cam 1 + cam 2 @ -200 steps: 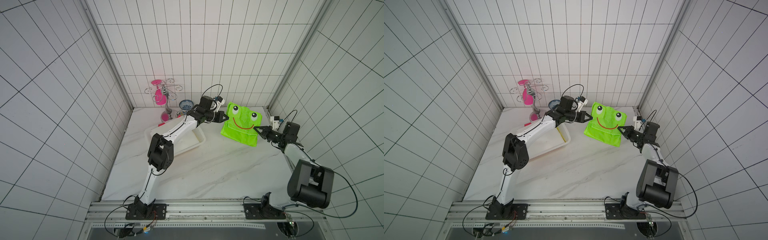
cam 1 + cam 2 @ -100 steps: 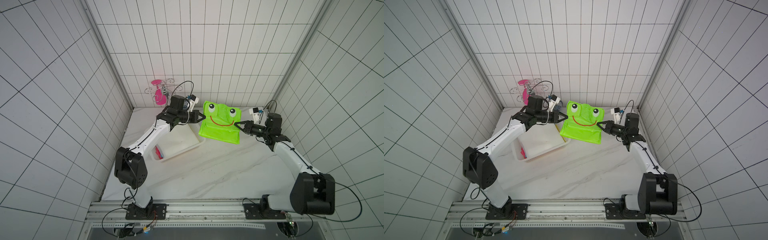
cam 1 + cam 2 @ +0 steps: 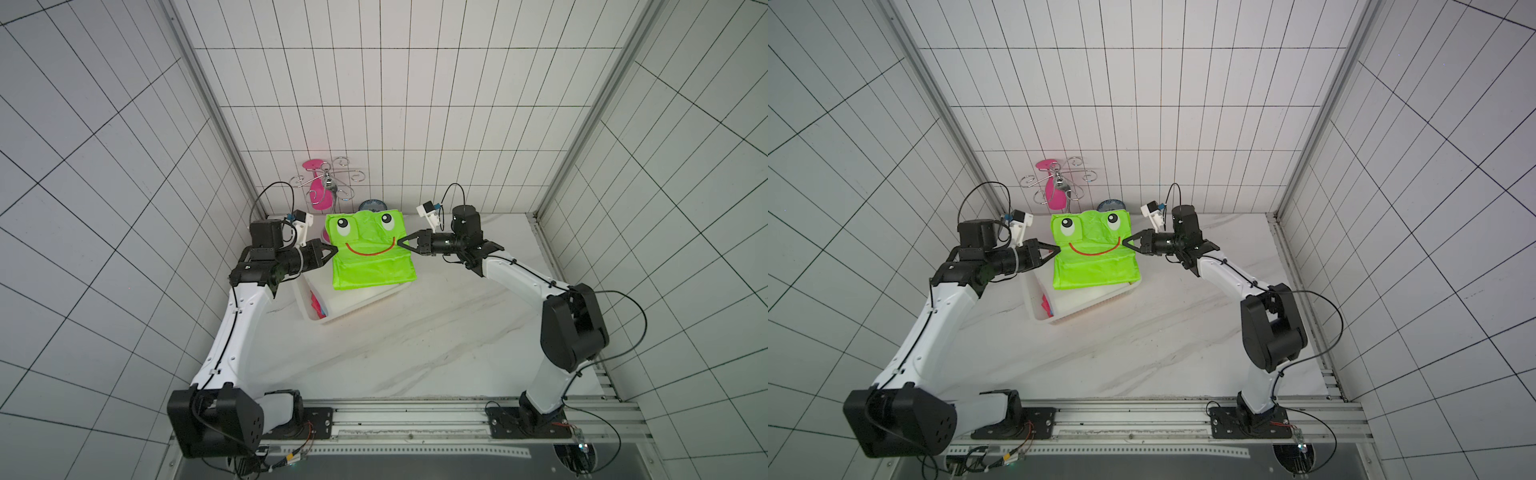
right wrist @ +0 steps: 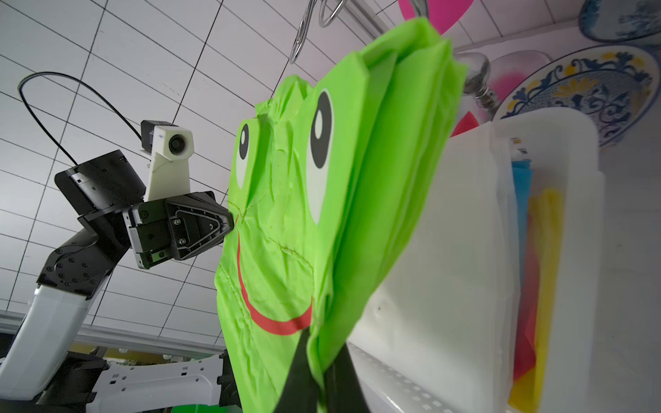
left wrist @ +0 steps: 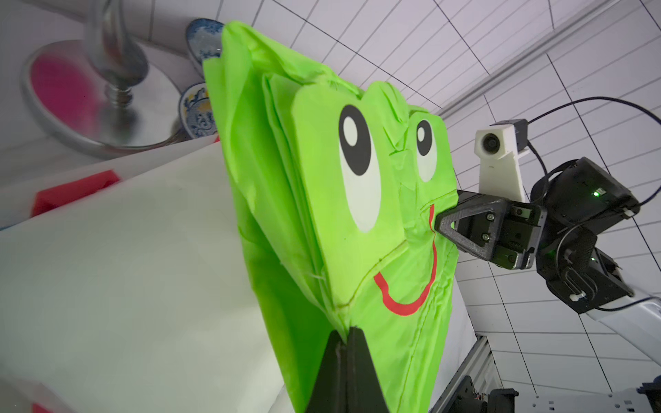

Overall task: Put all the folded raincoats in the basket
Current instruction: Place the raincoat in the basket.

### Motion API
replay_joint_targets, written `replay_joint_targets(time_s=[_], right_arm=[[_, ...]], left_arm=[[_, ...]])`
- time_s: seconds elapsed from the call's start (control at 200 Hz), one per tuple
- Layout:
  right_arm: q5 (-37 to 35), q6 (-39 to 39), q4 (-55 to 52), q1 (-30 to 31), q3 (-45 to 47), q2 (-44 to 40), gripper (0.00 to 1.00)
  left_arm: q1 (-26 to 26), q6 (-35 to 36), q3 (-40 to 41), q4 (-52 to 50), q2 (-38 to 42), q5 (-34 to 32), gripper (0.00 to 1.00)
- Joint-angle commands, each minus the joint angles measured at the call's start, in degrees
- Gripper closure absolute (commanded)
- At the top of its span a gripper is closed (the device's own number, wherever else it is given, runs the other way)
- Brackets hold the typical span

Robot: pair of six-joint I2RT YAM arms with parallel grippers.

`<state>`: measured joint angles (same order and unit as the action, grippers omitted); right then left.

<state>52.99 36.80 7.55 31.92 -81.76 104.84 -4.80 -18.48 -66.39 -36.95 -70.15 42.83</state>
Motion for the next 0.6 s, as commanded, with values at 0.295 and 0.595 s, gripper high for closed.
replay_joint_targets(time_s=[0.295,0.595], right_arm=[[-7.7,-14.1,-26.4,2.6,-25.2,20.3,1.0],[-10.8,-16.4,-31.6,0.6,-33.7,28.6,1.0]], left_arm=[[-9.9,-5.7,13.4,1.4,1.1,-1.9,1.0],[-7.5,-3.8,21.2,13.2,-3.1,-5.9,1.0]])
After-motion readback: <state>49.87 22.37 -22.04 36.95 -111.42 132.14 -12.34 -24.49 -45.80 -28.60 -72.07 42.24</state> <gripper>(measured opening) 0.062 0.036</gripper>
